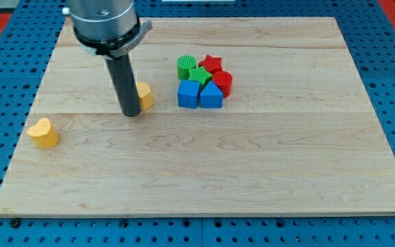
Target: Push the hexagon into the green star
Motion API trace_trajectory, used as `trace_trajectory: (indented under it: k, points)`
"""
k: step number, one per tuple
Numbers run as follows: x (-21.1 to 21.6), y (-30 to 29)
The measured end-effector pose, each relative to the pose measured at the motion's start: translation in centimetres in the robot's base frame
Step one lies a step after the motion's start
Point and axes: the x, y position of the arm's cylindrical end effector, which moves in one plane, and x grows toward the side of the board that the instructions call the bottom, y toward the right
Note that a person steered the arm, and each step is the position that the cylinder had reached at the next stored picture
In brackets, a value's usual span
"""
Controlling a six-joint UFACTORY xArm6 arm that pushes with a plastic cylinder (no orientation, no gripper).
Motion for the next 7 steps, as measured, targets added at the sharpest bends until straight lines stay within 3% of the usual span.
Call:
trace_trajectory:
  k: [1, 4, 7]
  points:
    - [-1.1, 1.1]
    - [-3.9, -3.8]
    - [-4.4, -4.9]
